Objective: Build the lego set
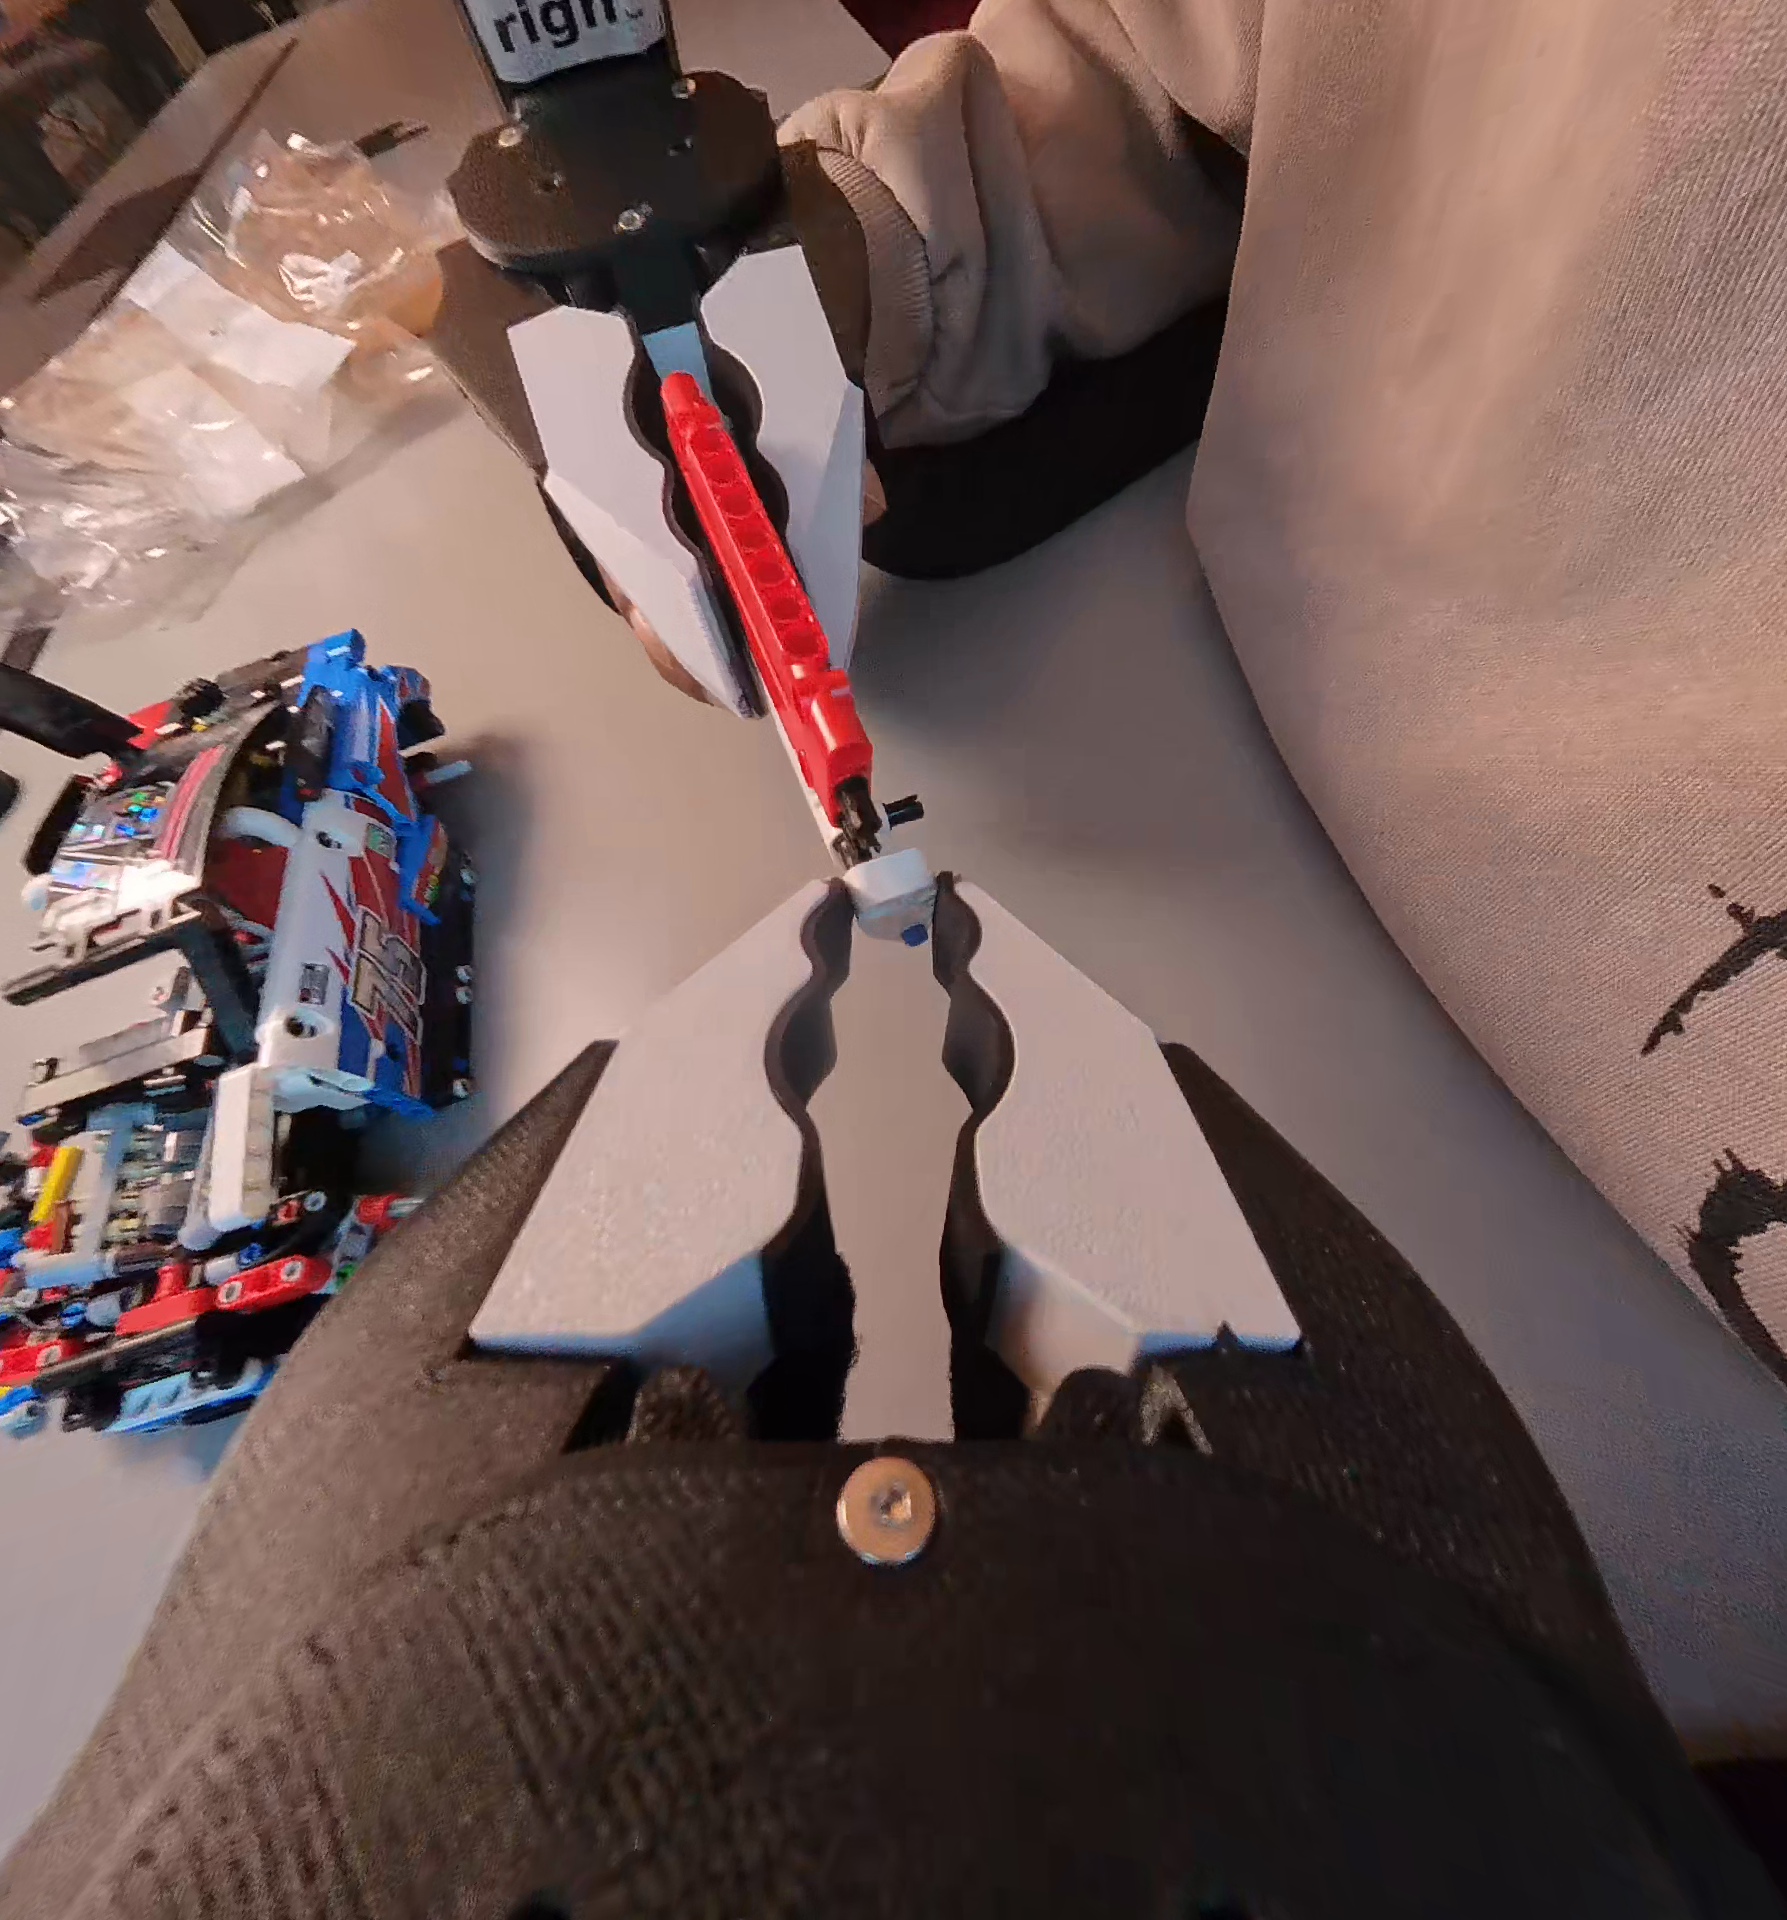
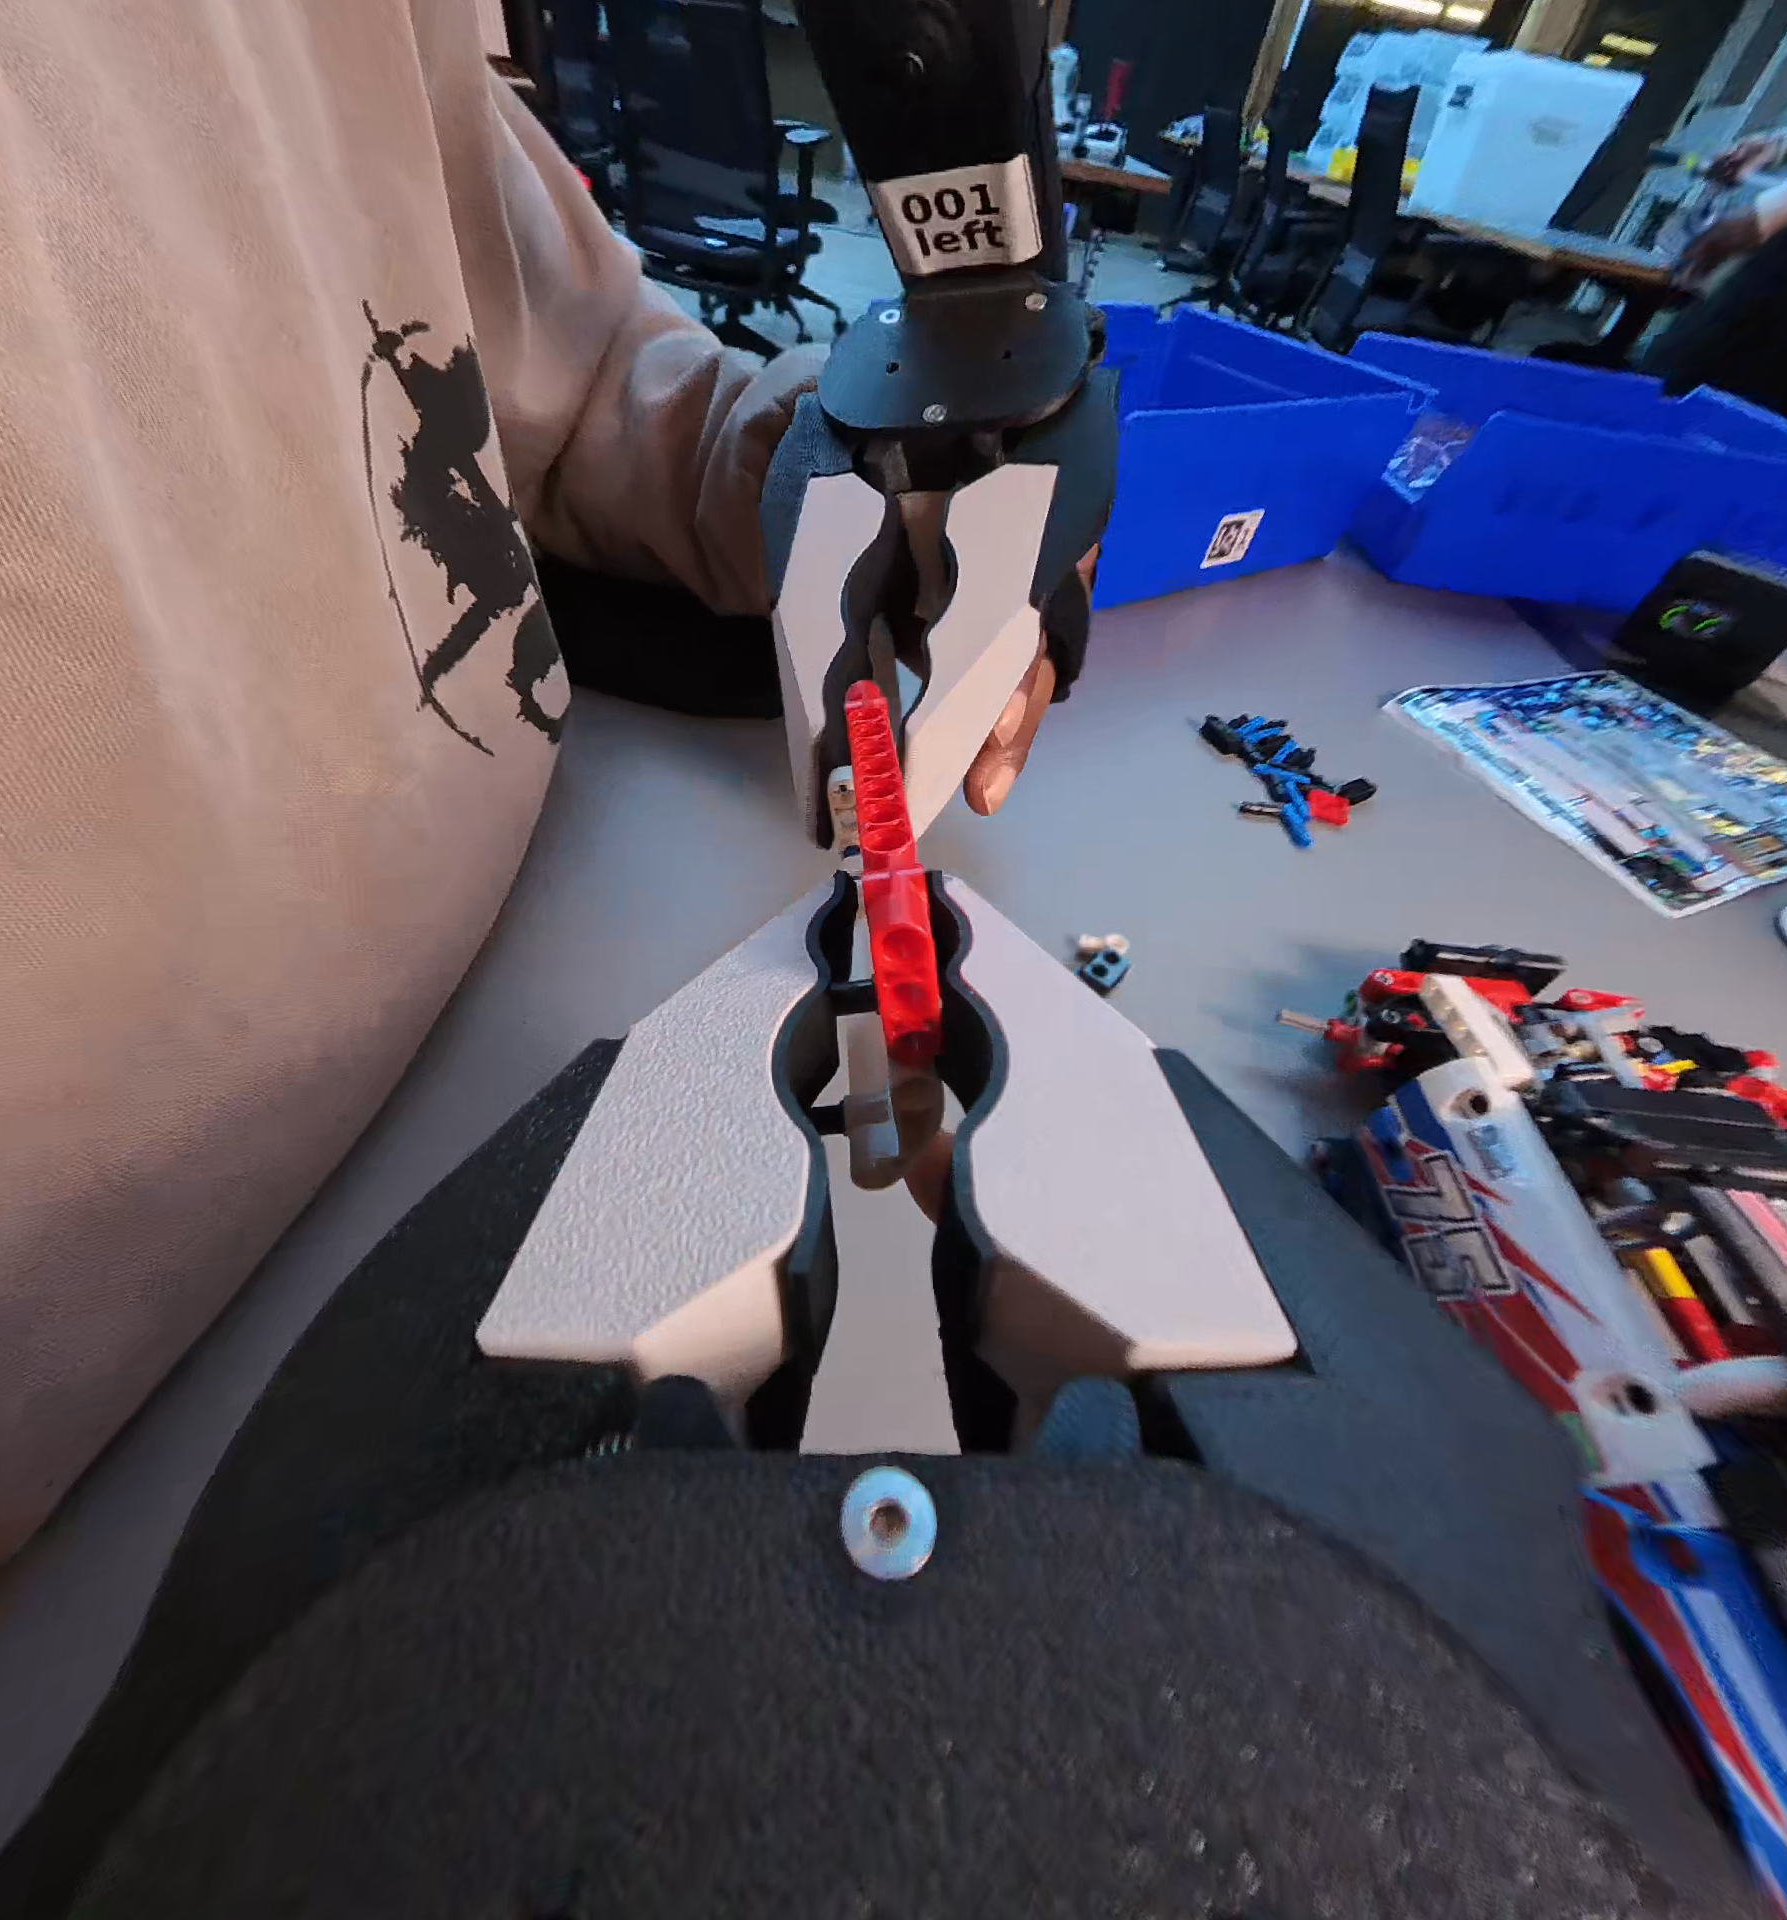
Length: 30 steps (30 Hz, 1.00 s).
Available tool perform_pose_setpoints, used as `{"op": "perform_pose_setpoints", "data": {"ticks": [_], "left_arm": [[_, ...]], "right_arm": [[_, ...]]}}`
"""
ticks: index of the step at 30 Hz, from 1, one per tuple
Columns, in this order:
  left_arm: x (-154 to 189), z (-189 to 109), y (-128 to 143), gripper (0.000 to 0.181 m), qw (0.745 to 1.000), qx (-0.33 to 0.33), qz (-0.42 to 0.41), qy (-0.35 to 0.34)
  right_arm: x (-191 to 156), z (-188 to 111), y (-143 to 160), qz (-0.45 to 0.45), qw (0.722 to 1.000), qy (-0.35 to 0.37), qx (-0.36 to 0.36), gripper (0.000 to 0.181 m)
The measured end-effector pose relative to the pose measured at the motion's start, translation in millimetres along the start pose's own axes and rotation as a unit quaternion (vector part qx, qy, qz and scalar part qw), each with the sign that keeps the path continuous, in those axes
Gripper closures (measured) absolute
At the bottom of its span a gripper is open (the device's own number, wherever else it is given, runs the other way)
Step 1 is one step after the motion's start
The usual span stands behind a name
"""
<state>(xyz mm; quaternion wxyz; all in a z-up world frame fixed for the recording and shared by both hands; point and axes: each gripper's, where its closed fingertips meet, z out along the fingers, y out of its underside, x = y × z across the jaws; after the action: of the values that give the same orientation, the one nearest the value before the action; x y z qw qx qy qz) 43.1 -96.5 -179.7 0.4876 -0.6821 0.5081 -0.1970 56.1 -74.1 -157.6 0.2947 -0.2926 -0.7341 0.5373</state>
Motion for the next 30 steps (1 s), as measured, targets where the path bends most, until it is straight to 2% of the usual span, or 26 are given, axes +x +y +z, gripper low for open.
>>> {"op": "perform_pose_setpoints", "data": {"ticks": [6,8,12,14,20,27,30], "left_arm": [[8,8,12,0.167,0.996,-0.003,-0.074,0.057],[3,8,12,0.167,0.993,0.012,-0.107,0.057],[-43,-6,0,0.167,0.977,0.091,-0.19,-0.042],[-55,-10,1,0.165,0.972,0.096,-0.195,-0.088],[-67,-17,-8,0.167,0.966,0.107,-0.187,-0.147],[-57,-16,-11,0.168,0.963,0.116,-0.224,-0.093],[-45,-8,-6,0.169,0.967,0.095,-0.227,-0.057]], "right_arm": [[-2,5,16,0.076,0.997,-0.029,-0.014,0.171],[3,4,16,0.098,0.995,-0.025,-0.009,0.171],[37,-8,-1,0.146,0.986,0.049,0.062,0.171],[46,-10,-3,0.154,0.983,0.074,0.071,0.17],[55,-16,-9,0.176,0.974,0.103,0.097,0.171],[47,-15,-8,0.196,0.974,0.071,0.088,0.171],[38,-12,-1,0.202,0.976,0.041,0.064,0.171]]}}
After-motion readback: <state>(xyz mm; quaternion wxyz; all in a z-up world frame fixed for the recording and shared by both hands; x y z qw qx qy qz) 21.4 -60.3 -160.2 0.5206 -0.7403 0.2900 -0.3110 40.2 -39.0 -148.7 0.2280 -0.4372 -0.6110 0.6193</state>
